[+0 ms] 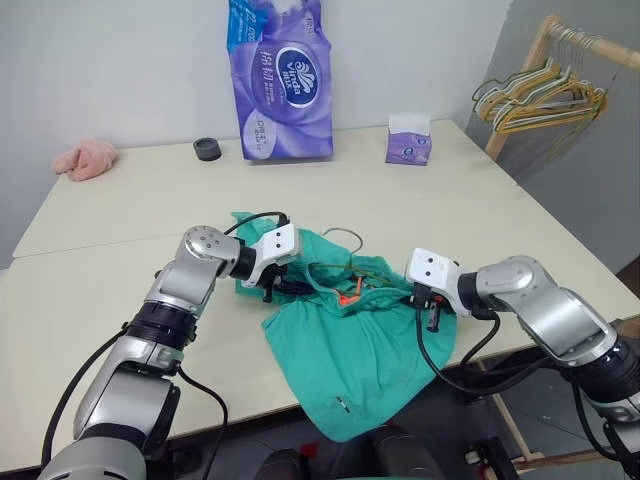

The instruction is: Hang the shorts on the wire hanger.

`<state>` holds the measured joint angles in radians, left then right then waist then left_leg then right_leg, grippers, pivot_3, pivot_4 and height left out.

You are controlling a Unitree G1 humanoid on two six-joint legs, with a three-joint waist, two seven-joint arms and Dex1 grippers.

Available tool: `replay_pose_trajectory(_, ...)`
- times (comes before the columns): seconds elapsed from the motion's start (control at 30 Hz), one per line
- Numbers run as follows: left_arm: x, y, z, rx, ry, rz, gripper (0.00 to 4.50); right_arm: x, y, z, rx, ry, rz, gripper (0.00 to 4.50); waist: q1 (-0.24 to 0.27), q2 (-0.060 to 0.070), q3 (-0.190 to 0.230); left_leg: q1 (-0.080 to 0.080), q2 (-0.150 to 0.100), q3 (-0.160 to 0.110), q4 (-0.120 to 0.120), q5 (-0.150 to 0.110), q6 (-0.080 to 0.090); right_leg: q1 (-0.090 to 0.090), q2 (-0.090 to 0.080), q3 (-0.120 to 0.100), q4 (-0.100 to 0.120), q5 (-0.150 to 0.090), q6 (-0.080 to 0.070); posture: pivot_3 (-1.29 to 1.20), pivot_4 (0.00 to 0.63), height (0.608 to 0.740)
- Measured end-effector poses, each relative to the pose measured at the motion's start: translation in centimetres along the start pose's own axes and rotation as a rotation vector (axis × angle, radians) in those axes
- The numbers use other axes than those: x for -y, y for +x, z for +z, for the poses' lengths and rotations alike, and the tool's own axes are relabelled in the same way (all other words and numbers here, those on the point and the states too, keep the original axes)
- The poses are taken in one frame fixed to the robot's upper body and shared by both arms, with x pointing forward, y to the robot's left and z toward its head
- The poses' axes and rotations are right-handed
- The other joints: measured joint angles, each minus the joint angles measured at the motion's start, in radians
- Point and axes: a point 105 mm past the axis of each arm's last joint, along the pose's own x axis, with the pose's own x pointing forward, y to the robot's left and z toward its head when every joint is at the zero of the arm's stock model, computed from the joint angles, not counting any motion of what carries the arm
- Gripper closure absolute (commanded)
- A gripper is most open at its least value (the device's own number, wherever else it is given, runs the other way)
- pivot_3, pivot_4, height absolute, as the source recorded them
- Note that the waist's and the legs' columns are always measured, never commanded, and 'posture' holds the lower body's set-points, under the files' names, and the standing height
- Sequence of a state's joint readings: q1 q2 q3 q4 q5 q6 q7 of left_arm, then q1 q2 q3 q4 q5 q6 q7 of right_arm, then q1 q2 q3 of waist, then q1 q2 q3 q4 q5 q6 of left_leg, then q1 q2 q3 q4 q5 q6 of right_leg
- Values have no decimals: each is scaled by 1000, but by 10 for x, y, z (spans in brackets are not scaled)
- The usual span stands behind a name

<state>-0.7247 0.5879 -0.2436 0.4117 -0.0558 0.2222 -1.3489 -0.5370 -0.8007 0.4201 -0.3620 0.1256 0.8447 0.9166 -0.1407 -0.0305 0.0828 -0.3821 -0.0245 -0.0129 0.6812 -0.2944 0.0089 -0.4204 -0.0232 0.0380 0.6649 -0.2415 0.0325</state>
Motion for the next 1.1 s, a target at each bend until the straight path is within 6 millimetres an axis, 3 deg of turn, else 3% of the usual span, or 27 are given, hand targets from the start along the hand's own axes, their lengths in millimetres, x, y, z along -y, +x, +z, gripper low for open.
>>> replay_pose_trajectory(0.03, -6, -6, -1, 2, -16, 27, 1328, 1, -3, 1, 3, -1, -7, 4500, 0, 0, 0, 0, 0, 0, 0, 0, 0, 0, 0, 0, 0, 0, 0, -193, 45, 740)
replay_pose_trajectory(0.27, -45, -51, -7, -2, -42, 240, 1328, 0, -23, -10, -10, 54, -19, 4500, 4, 0, 0, 0, -1, -1, 0, 0, 0, 0, -1, -1, 0, 0, 0, -195, 43, 740)
replay_pose_trajectory(0.47, -50, -50, -6, 28, -51, 279, 1328, -6, -51, -34, -24, 263, -42, 4500, 9, 0, 0, -1, -1, -1, 0, 0, 0, 0, -1, -1, 0, 0, 0, -203, 57, 740)
replay_pose_trajectory(0.57, -27, -32, 15, 155, -75, 174, 1328, -18, -77, -70, -101, 436, -111, 4500, 26, 0, -1, -2, -1, -1, 0, -1, 0, 0, -1, 0, -1, 0, 0, -210, 66, 740)
replay_pose_trajectory(0.63, -13, -21, 22, 204, -122, 125, 1328, -20, -89, -84, -125, 528, -159, 4500, 28, 0, 0, -1, -1, 0, 1, -1, 0, 0, -1, 1, 0, 0, 0, -234, 79, 740)
replay_pose_trajectory(0.83, 27, 7, 88, 384, -85, 1, 1328, -23, -121, -85, -1, 837, -320, 4500, 26, 2, 0, 1, -1, 1, 1, -1, 0, 2, 0, 2, 0, 2, 2, -284, 97, 740)
replay_pose_trajectory(1.1, 56, 53, 155, 445, 25, -126, 1328, -18, -180, -107, 39, 963, -591, 4500, 12, 6, 5, 8, -2, 5, 0, -3, 3, 11, 5, 4, -5, 1, 4, -374, 123, 740)
